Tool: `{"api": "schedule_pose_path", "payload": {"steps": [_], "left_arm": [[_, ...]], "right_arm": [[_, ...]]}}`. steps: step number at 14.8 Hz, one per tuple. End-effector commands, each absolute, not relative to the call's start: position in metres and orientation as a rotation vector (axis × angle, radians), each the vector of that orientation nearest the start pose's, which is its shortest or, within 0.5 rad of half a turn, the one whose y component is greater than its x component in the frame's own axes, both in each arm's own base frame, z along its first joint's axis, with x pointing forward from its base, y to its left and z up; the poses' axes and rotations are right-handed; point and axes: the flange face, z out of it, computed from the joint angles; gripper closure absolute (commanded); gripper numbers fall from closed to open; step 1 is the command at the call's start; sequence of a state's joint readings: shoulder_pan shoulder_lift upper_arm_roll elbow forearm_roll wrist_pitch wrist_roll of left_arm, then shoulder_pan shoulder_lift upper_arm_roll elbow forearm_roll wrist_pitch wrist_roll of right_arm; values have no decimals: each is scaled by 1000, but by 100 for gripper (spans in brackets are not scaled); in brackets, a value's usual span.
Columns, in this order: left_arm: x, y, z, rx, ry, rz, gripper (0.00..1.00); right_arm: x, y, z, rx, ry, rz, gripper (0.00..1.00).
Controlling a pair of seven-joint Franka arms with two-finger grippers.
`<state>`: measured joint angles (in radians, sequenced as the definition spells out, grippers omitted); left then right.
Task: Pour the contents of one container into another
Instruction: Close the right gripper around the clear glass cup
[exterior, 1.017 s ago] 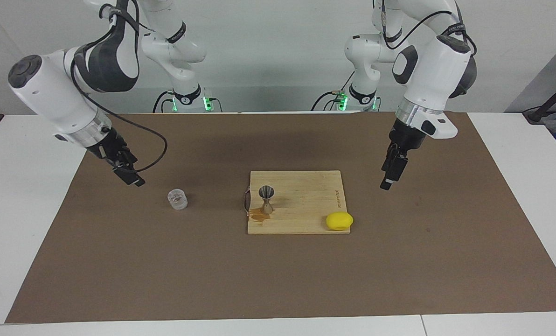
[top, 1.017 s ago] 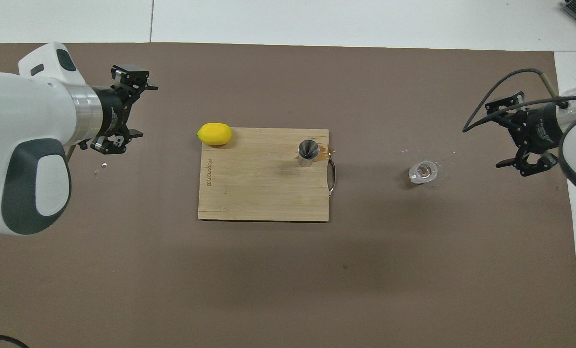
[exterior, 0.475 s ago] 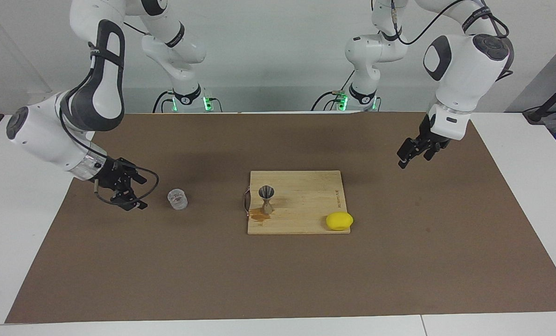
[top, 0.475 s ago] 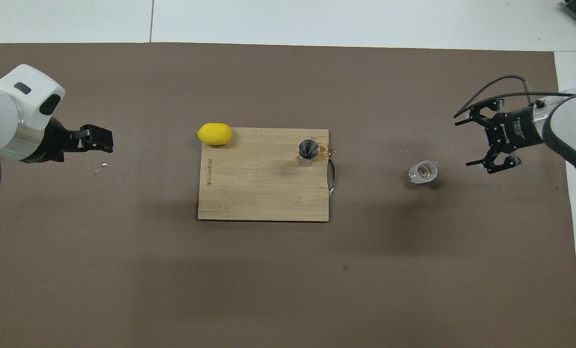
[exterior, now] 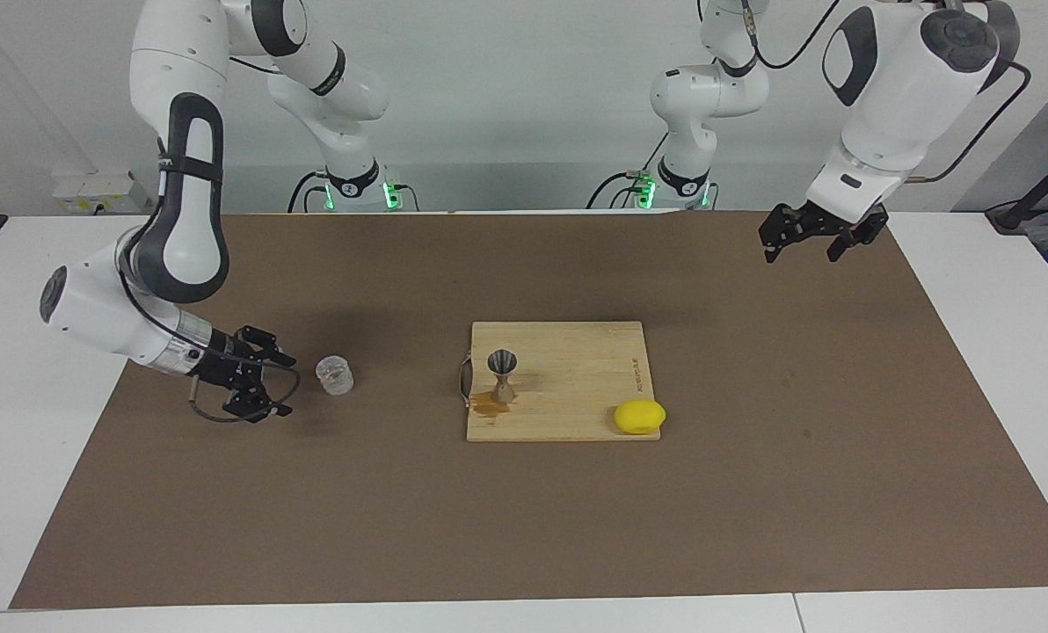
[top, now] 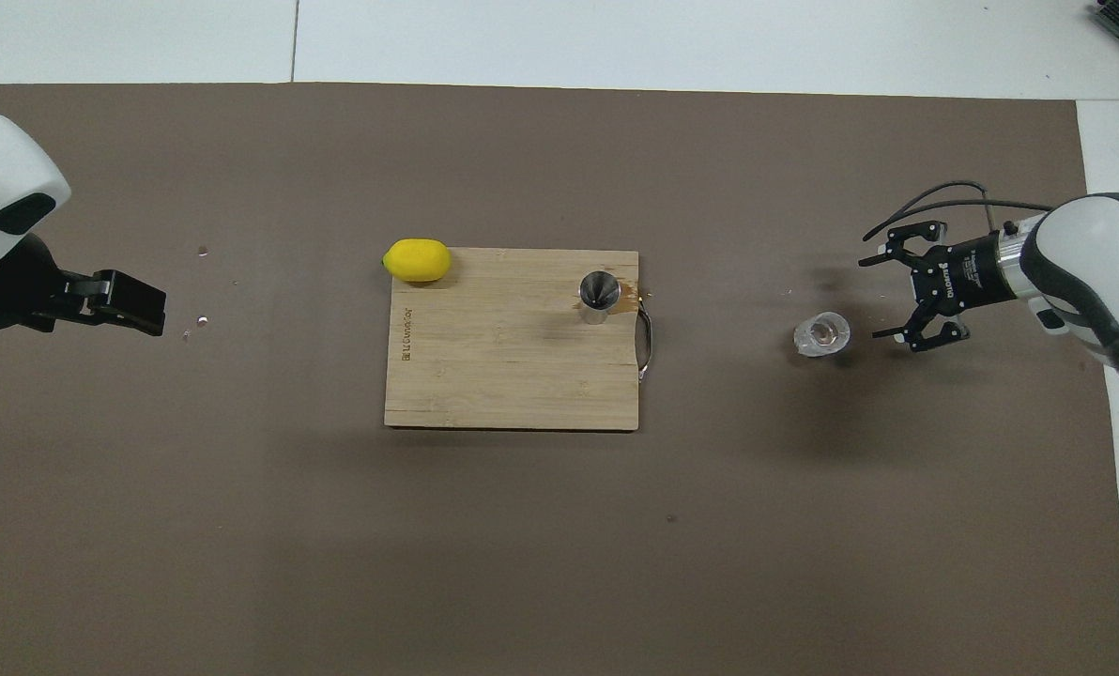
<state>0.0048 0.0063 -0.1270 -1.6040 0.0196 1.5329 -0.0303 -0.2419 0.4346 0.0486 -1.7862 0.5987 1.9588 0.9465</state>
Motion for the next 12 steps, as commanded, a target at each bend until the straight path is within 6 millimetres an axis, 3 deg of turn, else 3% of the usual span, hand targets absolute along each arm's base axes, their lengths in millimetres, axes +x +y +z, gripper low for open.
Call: {"api": "schedule_pose_path", "payload": {"steps": [1, 5, 12], "left_arm": [[548, -59, 595, -3111, 151, 153, 0], [543, -55, 597, -3161, 123, 146, 0], [539, -48, 625, -3178, 112, 81, 0]], "right_arm": [[613, -84, 291, -1967, 1755, 588, 0], [601, -75, 272, -1947, 1751, 597, 0], [593, -57, 257, -1904, 1741, 576, 0]]}}
